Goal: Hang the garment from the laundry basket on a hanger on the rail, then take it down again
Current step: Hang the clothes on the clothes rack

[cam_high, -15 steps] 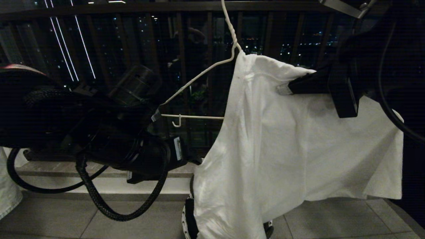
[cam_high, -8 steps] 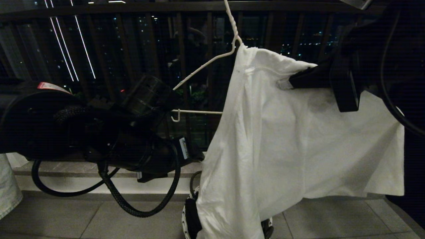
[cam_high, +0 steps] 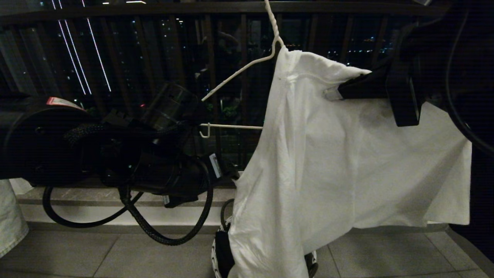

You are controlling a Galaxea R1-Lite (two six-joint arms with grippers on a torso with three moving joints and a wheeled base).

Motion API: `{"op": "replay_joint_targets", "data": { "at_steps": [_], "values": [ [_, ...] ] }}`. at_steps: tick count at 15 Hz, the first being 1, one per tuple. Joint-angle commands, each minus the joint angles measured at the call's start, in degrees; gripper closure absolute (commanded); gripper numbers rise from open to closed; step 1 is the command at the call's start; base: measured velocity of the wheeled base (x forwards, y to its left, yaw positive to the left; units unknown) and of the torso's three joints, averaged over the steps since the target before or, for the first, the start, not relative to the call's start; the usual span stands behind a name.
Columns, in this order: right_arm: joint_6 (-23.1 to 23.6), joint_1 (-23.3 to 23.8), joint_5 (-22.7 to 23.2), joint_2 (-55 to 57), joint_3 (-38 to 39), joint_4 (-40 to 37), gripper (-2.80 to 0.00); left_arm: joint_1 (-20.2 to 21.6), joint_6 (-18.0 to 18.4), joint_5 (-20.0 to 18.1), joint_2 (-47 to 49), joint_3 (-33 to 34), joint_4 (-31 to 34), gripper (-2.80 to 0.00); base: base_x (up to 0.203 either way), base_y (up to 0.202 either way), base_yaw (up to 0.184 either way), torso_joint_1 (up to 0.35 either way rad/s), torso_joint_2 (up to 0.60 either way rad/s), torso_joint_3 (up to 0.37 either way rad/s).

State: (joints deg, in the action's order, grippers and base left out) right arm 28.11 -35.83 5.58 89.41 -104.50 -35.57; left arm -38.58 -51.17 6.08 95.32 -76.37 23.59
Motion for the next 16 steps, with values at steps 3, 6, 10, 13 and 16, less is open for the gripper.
{"op": "replay_joint_targets", "data": {
  "at_steps": [3,6,10,13,16],
  "values": [
    [0.2,0.0,0.0,-0.5,0.1,-0.3,0.00,0.0,-0.7,0.3,-0.1,0.3,-0.3,-2.80,0.000,0.000,0.000,0.000,0.00,0.000],
    [0.2,0.0,0.1,-0.5,0.0,-0.3,0.00,0.0,-0.7,0.3,0.3,0.3,-0.4,-2.80,0.000,0.000,0.000,0.000,0.00,0.000],
    [0.2,-0.1,0.1,-0.4,-0.2,-0.2,0.00,0.0,-0.9,0.4,0.7,1.1,-1.9,-2.80,0.000,0.000,0.000,0.000,0.00,0.000],
    [0.2,0.0,0.1,-0.1,-2.0,-0.3,0.00,0.2,-0.3,0.7,0.6,1.9,-1.9,-2.80,0.000,0.000,0.000,0.000,0.00,0.000],
    [0.2,0.0,0.1,-0.2,-2.1,-0.6,0.00,0.4,-0.1,1.1,0.6,3.0,-3.9,-2.80,0.000,0.000,0.000,0.000,0.00,0.000]
  ]
}}
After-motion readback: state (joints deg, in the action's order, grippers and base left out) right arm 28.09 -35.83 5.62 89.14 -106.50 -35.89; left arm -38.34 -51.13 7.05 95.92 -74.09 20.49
